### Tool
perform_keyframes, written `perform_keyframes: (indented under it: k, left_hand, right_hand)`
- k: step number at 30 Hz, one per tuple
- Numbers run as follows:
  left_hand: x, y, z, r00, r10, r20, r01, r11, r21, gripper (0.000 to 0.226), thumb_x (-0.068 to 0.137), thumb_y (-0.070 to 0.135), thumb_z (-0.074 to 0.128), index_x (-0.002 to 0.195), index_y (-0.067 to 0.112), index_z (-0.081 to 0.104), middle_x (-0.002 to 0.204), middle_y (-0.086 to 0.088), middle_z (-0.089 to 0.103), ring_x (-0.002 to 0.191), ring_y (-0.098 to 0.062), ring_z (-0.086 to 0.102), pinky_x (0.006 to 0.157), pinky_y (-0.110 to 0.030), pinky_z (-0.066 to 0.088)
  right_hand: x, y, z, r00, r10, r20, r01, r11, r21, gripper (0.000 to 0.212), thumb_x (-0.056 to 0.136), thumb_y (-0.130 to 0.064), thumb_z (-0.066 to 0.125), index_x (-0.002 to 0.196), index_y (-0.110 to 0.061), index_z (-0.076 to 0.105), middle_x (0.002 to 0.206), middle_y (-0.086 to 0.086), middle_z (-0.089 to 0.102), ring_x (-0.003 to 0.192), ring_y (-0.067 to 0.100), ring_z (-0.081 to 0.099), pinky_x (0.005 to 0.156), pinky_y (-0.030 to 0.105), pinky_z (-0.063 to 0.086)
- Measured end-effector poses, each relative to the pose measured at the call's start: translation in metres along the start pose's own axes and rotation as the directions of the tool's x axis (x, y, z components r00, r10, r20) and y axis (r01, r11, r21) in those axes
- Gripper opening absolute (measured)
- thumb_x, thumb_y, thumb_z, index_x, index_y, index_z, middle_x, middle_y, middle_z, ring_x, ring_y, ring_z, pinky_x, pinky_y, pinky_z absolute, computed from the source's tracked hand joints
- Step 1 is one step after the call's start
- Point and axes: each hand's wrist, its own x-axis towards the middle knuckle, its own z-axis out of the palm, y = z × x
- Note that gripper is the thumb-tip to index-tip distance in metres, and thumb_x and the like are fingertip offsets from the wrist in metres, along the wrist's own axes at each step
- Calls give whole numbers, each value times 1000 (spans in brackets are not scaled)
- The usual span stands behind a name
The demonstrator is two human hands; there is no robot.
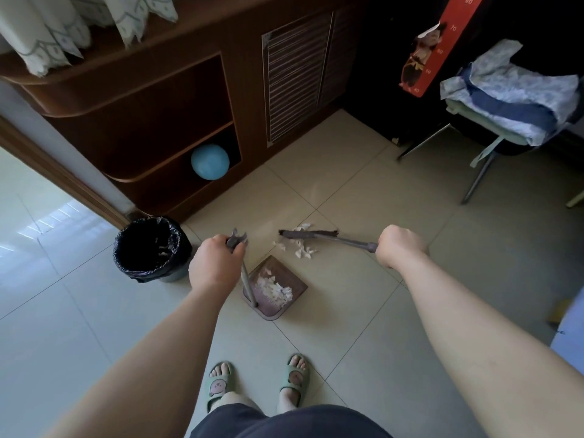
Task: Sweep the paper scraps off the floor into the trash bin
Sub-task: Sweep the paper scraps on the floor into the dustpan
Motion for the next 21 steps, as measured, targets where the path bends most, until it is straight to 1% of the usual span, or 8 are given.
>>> perform_keyframes:
  k: [4, 7, 9, 11, 13, 16, 18, 21]
  left_hand:
    - [0, 11, 15, 999, -34, 36, 37, 996, -77, 26, 91, 37, 58, 88, 12, 65, 77, -6, 64, 73, -27, 60, 59, -29, 39]
    - [0, 18, 29, 994, -69, 84, 81, 986, -148, 29, 92, 36, 59, 89, 8, 64, 78, -8, 63, 74, -28, 60, 60, -29, 40]
    - [-3, 22, 39, 990, -93, 107, 111, 978, -175, 29, 94, 34, 58, 92, 5, 63, 81, -9, 62, 73, -27, 57, 59, -29, 38]
    - [-5, 26, 45, 990, -88, 110, 106, 979, -172, 30, 95, 33, 56, 93, 3, 61, 85, -12, 62, 73, -26, 56, 58, -29, 37]
    - [-3, 28, 48, 991, -78, 111, 95, 983, -156, 31, 95, 34, 56, 93, 3, 61, 88, -13, 62, 73, -27, 57, 55, -29, 36]
    - [0, 30, 49, 989, -79, 123, 100, 980, -172, 32, 94, 34, 57, 93, 2, 61, 87, -15, 63, 74, -29, 58, 57, -30, 38]
    - [-2, 30, 50, 988, -82, 128, 103, 979, -174, 31, 94, 33, 57, 93, 2, 61, 87, -15, 63, 73, -28, 57, 57, -31, 37]
    - [-5, 31, 50, 990, -72, 125, 91, 984, -152, 30, 95, 32, 57, 97, 2, 60, 89, -13, 62, 75, -26, 53, 60, -31, 36]
  right_hand:
    - [4, 2, 15, 1000, 18, 19, -19, 999, 47, 2, 89, -16, 59, 90, -16, 57, 101, 7, 65, 79, 25, 52, 68, 26, 42]
    - [6, 5, 23, 997, 30, 74, -34, 998, 45, 8, 88, -9, 57, 93, -15, 58, 104, 7, 64, 81, 26, 52, 69, 27, 42]
    - [5, 7, 26, 991, 41, 127, -45, 999, 30, 6, 87, -6, 56, 86, -12, 54, 93, 7, 60, 80, 26, 53, 69, 27, 42]
    - [4, 9, 23, 986, 33, 165, -37, 999, 16, 19, 87, -9, 57, 71, -10, 45, 80, 7, 51, 78, 27, 54, 67, 27, 43]
    - [4, 9, 13, 978, 5, 209, -2, 1000, -14, 28, 85, -12, 60, 65, -10, 41, 70, 7, 47, 77, 26, 54, 69, 27, 44]
    - [3, 9, -8, 957, -12, 291, 15, 1000, -5, 28, 83, -15, 65, 62, -7, 47, 62, 7, 51, 72, 25, 56, 69, 30, 46]
    - [2, 10, -20, 944, -32, 328, 28, 999, 16, 27, 81, -17, 70, 62, -7, 53, 58, 6, 55, 63, 25, 55, 66, 31, 48]
    - [-5, 13, -38, 968, -68, 241, 87, 994, -70, 21, 76, -19, 72, 64, -11, 57, 61, 3, 59, 65, 23, 60, 73, 32, 53]
